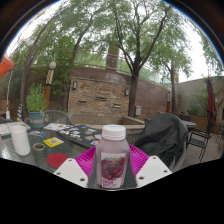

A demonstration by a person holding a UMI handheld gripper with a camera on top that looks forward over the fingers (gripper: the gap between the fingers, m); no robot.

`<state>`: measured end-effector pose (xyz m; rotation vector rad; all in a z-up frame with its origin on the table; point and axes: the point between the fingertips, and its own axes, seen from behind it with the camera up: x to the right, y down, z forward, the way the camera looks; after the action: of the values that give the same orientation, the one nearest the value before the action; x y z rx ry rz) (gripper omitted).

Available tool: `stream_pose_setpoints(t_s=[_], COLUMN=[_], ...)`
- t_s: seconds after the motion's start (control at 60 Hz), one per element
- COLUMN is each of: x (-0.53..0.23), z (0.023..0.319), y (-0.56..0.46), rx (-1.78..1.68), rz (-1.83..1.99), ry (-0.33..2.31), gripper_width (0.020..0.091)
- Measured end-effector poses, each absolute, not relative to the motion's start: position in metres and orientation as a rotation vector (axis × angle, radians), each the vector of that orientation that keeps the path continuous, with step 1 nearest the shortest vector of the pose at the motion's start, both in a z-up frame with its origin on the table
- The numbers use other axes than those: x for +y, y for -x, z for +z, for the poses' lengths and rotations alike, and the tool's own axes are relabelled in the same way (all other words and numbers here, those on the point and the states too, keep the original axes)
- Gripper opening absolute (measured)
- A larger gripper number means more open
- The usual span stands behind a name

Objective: Pour water

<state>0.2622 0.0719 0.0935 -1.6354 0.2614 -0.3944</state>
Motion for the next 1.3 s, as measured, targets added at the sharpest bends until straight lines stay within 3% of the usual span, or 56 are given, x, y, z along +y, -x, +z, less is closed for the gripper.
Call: stream_pose_setpoints(t_s=[0.217,0.3,0.417,0.55,0.733,0.85,1.133,1.183,1.3], x=[0.078,0.091,0.119,0.163,0.197,0.208,0.207,0.206,0.204], z=[0.1,0.134,0.213,0.24,0.209,0.189,0.176,0.19,0.258], y=[-0.229,-0.201,-0.141,-0.054,0.014,0.017,0.034,0.037,0.024], rx=[0.12,-0.042,-0.389,-0.903,-1.477,-1.669,-1.721,-1.645,-1.146], rz=[-0.412,-0.519,-0.79,-1.183,-1.685,-1.745,-1.696,-1.634,-1.311], ry=[1.72,1.697,1.577,1.33,0.831,0.74,0.709,0.761,1.065], gripper_width=[0.0461,0.046,0.046,0.0459,0.0456,0.0457,0.0458,0.0459,0.0458])
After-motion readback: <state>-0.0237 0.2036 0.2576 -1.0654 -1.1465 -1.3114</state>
